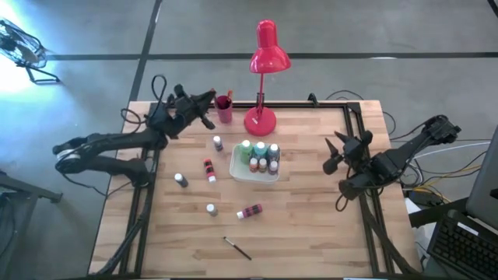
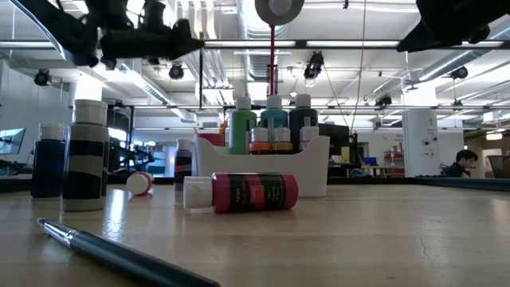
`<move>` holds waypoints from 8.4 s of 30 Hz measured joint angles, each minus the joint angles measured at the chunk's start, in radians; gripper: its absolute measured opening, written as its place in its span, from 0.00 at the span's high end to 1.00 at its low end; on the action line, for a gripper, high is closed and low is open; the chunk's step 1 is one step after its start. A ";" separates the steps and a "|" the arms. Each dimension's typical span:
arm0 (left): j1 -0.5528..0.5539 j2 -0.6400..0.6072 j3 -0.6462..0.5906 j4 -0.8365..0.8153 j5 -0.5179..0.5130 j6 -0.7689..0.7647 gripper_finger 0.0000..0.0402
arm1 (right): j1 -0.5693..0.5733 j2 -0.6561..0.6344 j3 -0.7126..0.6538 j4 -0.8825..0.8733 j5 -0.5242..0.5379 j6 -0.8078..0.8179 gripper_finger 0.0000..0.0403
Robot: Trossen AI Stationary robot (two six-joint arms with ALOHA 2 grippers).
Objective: Pick & Place Paint Supplies
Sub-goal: Put the gold paint brush into the red cup, then put the violet paint bottle into the white bin
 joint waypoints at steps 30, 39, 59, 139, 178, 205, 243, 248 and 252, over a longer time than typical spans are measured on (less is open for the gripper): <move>0.226 0.535 0.124 0.223 0.135 -0.137 0.99 | -0.030 0.011 -0.001 0.001 0.007 -0.034 0.64; 0.226 0.581 0.124 0.214 0.140 -0.183 0.99 | -0.030 0.012 -0.001 0.002 0.000 -0.034 0.70; 0.229 0.568 0.107 0.074 0.140 -0.209 0.99 | -0.030 0.012 -0.001 0.003 -0.008 -0.034 0.82; -0.509 -0.359 -0.195 -1.095 -0.528 -0.413 0.65 | -0.030 0.012 0.052 0.158 -0.057 -0.274 0.67; -0.275 -0.117 0.234 -1.420 -0.201 -0.544 0.46 | -0.051 0.012 0.052 0.158 -0.046 -0.293 0.58; -0.096 0.324 0.585 -1.792 0.071 -0.575 0.46 | -0.051 0.012 0.052 0.158 -0.056 -0.316 0.53; -0.076 0.436 0.584 -1.746 0.068 -0.511 0.46 | -0.051 0.012 0.052 0.157 -0.056 -0.319 0.58; -0.077 0.436 0.584 -1.748 0.068 -0.494 0.53 | -0.051 0.012 0.052 0.157 -0.056 -0.319 0.55; -0.077 0.435 0.587 -1.747 0.067 -0.478 0.65 | -0.051 0.012 0.052 0.157 -0.056 -0.319 0.54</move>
